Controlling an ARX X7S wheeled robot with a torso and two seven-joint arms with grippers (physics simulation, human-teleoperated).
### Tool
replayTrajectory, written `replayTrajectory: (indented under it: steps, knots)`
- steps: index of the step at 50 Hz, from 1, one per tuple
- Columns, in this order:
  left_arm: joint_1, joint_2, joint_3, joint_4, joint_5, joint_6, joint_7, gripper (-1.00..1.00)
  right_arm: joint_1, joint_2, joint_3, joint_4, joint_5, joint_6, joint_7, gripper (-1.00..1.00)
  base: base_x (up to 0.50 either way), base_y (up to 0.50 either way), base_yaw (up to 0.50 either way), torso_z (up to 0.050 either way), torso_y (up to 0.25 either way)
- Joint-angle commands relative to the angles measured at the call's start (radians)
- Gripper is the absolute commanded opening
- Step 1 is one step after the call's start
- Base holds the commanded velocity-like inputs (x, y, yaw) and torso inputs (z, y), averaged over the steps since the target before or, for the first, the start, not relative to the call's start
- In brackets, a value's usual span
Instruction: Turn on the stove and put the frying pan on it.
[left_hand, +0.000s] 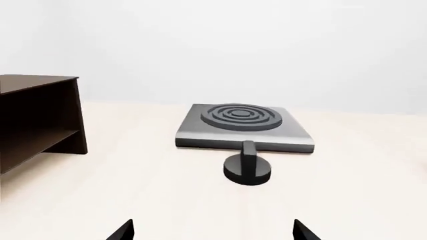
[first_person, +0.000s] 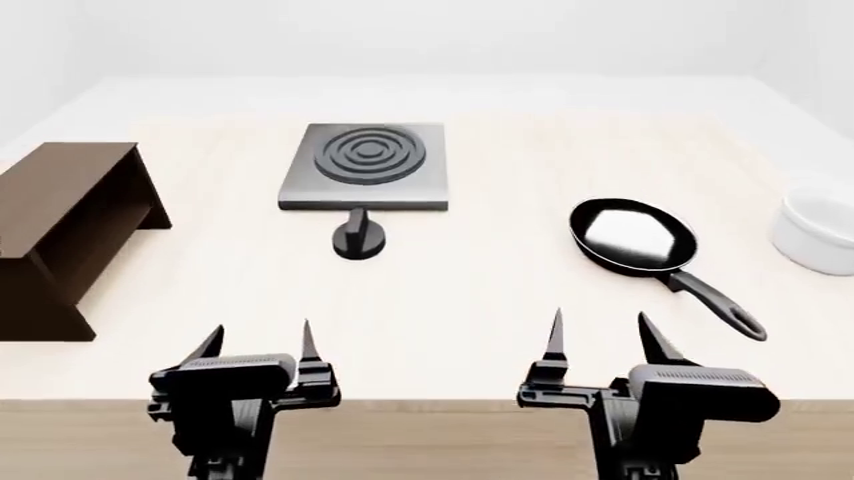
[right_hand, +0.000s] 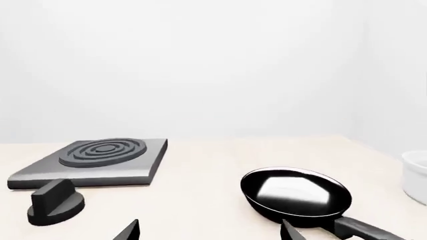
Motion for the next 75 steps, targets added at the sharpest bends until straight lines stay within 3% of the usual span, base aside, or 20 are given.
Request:
replayTrajectory:
  steps: [1,35,46,59,75]
  knots:
    - [-0.007,-0.02,-0.001,0.075,-0.024,-0.049,-0.025,1.0,0.0,0.019,0.011,-0.109,0.038,0.051,0.023,1.0,0.5,0.0,0.0,0.0,0.0]
    - [-0.017,-0.05,0.018,0.072,-0.053,-0.044,-0.059,1.0,0.015,0.055,-0.018,-0.112,0.051,0.062,0.064,1.0,0.5,0.0,0.0,0.0,0.0]
    - [-0.024,-0.059,0.025,0.053,-0.055,-0.034,-0.066,1.0,0.012,0.065,-0.03,-0.102,0.059,0.049,0.063,1.0,0.03,0.0,0.0,0.0,0.001]
    - [-0.08,-0.076,0.024,-0.221,-0.001,0.062,-0.088,1.0,0.013,0.075,-0.036,-0.107,0.071,0.062,0.073,1.0,0.0,0.0,0.0,0.0,0.0]
    - [-0.102,-0.077,0.037,-0.37,0.028,0.135,-0.111,1.0,0.014,0.084,-0.044,-0.099,0.081,0.062,0.082,1.0,0.0,0.0,0.0,0.0,0.0]
